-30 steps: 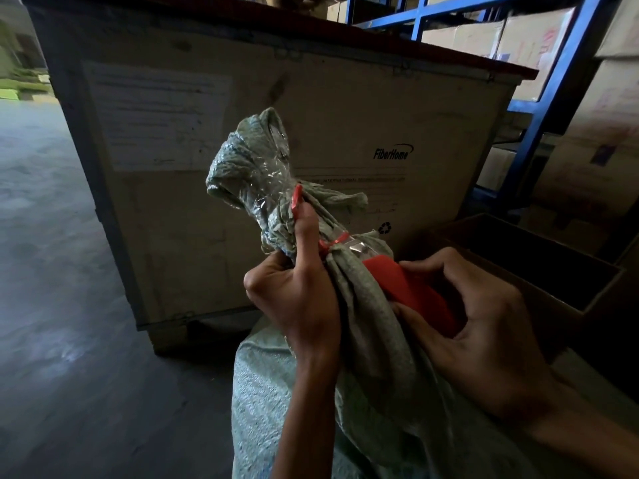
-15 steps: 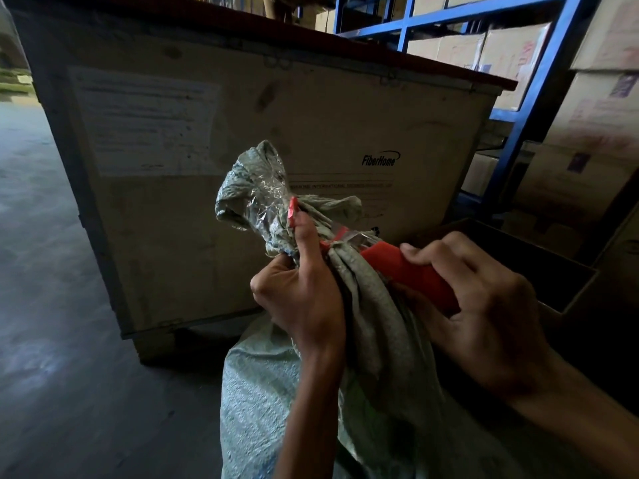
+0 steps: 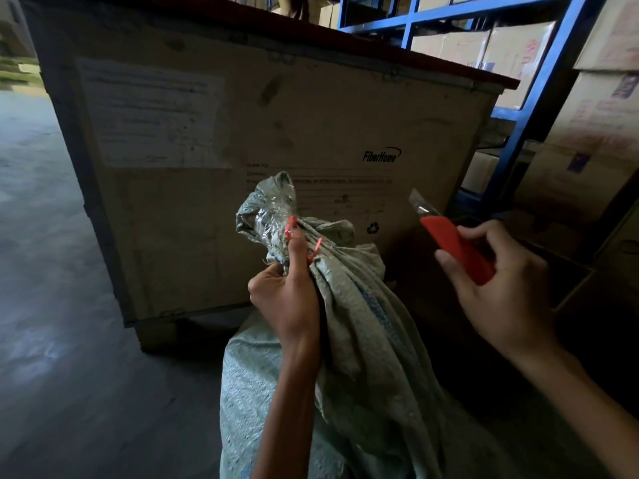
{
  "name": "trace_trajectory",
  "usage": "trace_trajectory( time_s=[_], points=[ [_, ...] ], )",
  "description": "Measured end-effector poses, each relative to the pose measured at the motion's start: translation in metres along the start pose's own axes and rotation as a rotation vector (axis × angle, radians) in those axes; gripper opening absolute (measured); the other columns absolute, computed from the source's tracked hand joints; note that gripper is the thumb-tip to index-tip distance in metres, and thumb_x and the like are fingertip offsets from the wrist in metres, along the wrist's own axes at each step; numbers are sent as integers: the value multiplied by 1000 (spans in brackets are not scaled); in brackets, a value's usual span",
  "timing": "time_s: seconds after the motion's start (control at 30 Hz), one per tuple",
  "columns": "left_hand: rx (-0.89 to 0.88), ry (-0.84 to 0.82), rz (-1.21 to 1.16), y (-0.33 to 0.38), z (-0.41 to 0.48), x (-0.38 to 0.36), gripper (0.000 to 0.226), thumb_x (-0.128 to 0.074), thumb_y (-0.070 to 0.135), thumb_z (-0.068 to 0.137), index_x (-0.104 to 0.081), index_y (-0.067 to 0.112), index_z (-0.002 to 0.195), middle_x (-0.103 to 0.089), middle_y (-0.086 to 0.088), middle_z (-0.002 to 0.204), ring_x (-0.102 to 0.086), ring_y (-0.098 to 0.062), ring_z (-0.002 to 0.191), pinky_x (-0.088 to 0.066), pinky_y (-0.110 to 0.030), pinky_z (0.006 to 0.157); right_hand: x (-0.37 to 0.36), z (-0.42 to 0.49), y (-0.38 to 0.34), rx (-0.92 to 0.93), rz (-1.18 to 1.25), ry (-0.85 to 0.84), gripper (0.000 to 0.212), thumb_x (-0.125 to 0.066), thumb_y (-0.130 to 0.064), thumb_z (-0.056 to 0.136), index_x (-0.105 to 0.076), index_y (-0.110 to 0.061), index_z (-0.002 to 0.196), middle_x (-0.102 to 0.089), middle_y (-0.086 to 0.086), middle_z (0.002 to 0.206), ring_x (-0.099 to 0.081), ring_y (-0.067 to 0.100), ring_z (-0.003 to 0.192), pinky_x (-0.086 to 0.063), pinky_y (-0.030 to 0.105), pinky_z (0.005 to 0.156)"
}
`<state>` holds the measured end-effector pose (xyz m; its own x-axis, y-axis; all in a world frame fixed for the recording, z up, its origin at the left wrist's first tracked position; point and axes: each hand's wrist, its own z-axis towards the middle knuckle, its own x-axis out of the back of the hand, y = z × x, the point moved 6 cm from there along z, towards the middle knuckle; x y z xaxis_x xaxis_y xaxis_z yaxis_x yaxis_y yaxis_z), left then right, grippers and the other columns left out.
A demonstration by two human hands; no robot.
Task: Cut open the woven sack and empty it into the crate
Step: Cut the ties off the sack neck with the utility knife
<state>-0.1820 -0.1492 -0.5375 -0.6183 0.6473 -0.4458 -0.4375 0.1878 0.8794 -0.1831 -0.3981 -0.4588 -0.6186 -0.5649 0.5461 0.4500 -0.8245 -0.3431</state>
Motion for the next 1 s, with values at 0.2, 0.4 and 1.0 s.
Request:
trace_trajectory(
  time_s=[0.2, 0.4, 1.0],
  points=[
    [-22, -39, 294, -9, 19, 9, 70, -70, 54, 89, -38, 8, 46, -32, 9, 38, -28, -5, 37, -26, -23, 40, -17, -9, -5, 27, 13, -81, 30, -73, -32, 86, -60, -14, 106, -59, -12, 101, -60, 7, 86, -40, 8, 70],
    [44, -147, 432, -23, 40, 14, 57, -73, 55, 84, -53, 11, 53, -51, 0, 50, -49, -18, 50, -40, -32, 52, -18, -12, -12, 47, 44, -80, 28, -72, -33, 88, -60, -16, 107, -60, -12, 95, -61, 7, 81, -48, 17, 66],
    [414, -335, -346, -27, 26, -11, 56, -67, 29, 69, -44, 11, 118, -57, 2, 85, -67, -7, 64, -54, -35, 68, -28, -15, -48, 193, 62, -232, 39, -64, -45, 87, -60, -23, 120, -62, -14, 111, -61, 2, 96, -51, 17, 77]
  ],
)
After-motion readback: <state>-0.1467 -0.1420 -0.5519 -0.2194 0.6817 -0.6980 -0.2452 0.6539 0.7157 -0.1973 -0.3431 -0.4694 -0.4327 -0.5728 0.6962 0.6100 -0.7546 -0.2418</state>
